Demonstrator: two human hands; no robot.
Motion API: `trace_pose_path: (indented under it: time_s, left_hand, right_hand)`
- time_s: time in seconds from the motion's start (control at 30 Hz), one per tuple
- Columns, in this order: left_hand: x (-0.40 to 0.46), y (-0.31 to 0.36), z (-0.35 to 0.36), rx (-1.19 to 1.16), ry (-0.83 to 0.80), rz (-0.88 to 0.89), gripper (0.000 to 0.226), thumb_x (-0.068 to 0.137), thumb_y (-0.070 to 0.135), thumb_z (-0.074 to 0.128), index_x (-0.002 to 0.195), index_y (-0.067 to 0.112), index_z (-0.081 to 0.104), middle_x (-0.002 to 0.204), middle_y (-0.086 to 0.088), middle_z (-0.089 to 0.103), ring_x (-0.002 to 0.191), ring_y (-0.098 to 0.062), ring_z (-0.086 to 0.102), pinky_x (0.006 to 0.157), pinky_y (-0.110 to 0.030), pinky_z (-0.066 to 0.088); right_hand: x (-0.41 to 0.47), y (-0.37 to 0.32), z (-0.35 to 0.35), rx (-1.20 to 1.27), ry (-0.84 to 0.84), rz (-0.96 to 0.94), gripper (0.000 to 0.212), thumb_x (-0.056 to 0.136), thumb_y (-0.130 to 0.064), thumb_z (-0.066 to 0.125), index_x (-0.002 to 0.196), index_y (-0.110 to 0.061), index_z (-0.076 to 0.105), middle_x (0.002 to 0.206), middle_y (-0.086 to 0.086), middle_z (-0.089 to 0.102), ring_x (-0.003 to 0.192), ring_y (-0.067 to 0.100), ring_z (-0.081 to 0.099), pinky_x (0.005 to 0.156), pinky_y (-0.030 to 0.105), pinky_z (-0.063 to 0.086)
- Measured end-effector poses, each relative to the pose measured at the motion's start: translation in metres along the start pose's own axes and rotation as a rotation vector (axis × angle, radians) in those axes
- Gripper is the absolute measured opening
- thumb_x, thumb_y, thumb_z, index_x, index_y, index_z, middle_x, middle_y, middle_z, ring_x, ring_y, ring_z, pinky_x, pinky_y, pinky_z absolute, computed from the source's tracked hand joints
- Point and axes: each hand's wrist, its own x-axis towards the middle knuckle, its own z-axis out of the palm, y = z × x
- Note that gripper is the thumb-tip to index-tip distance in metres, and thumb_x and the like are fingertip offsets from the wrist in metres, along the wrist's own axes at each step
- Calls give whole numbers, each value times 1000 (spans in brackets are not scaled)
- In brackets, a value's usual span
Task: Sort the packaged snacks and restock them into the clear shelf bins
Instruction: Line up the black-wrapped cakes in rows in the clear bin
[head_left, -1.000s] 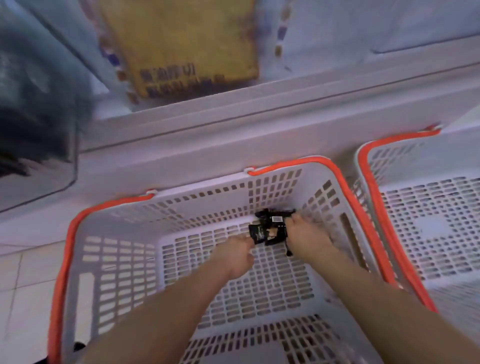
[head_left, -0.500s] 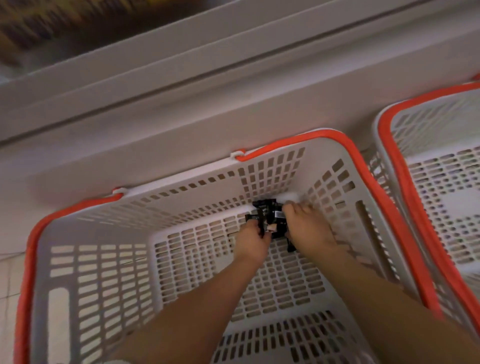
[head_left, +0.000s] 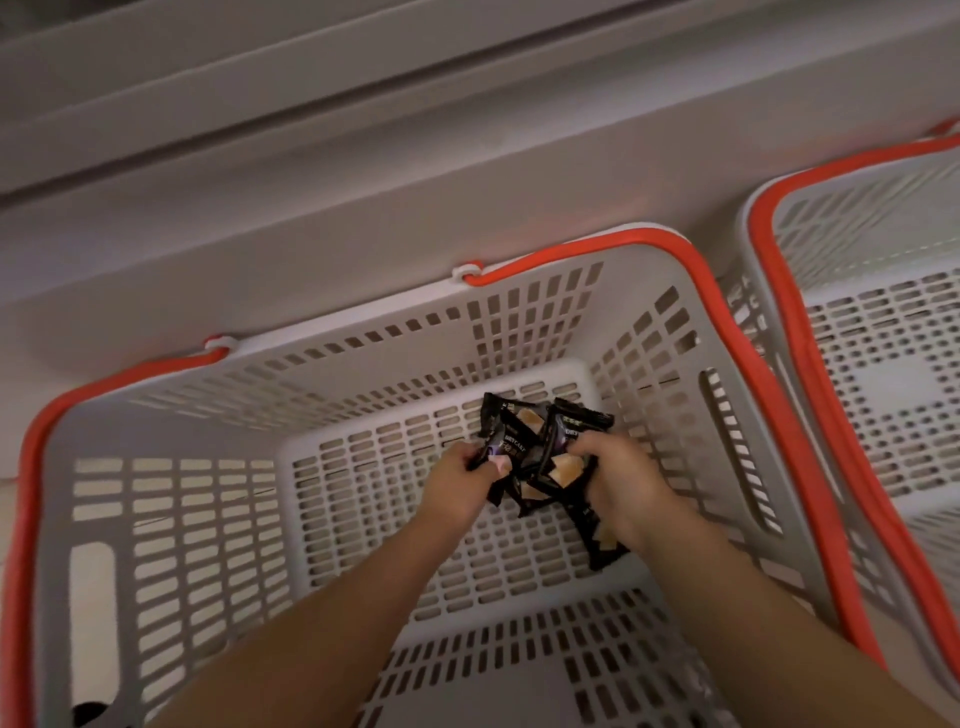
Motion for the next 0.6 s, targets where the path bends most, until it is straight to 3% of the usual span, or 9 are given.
trace_pose_path:
  time_s: [0.07,0.17,0.23,0.3,0.37,0.43,0.53,0.6]
  left_hand:
    - [-9,-6,-5,-91,-72,-15,21,90,22,59,109,12,56,104,-5,64,87,-17,61,73,-29,48]
    - [-22,-12,-10,-163,-174,-20,17,96,10,45,102,23,55,96,1,64,81,-11,61,65,-21,50]
    - [-28,-13,-12,-242,-200,-61,22,96,7,40,100,22,55,94,-1,62,81,-14,60,70,-26,52]
    - [-33,-13,-11,-301,-234,-95,15,98,15,41,98,21,54,97,-5,62,82,-17,61,80,-36,51]
    - [-36,-16,-11,-237,-272,-62,12,97,26,46,106,22,53,100,0,64,87,-15,64,83,-34,52]
    - [-34,-20,-15,-91,-266,10,24,95,26,51,117,20,51,105,0,64,92,-15,65,83,-33,53]
    - [-30,-27,-27,45,-210,57,28,94,24,52,121,16,51,106,-1,64,93,-16,63,84,-33,53]
    - [-25,-35,-37,154,-175,61,29,94,28,51,121,17,50,106,-1,62,84,-10,60,67,-17,50]
  right_hand:
    - [-7,4,8,-38,-48,-8,32,85,8,45,115,5,56,97,21,62,77,28,61,65,35,51]
    - [-16,18,12,-230,-58,-60,19,87,4,55,105,1,61,93,15,68,84,29,64,78,42,52]
    - [-17,29,11,-390,-28,-86,8,87,-3,62,92,-9,63,87,8,68,78,22,64,71,33,55]
    - [-17,36,12,-548,-34,-105,12,86,-9,65,82,-19,61,80,2,66,66,12,61,57,22,52]
    - [-14,43,15,-713,-60,-141,9,87,-15,63,81,-22,61,83,1,67,71,13,63,66,26,53]
    - [-9,45,17,-928,-53,-217,7,90,-18,56,93,-17,63,94,3,66,84,18,63,75,31,50]
    - [3,43,12,-1324,39,-499,29,91,-16,50,119,-10,56,117,6,58,101,21,57,81,27,45]
    - [13,38,3,-1621,36,-726,36,91,-15,48,127,-12,49,128,6,50,116,22,47,93,30,40]
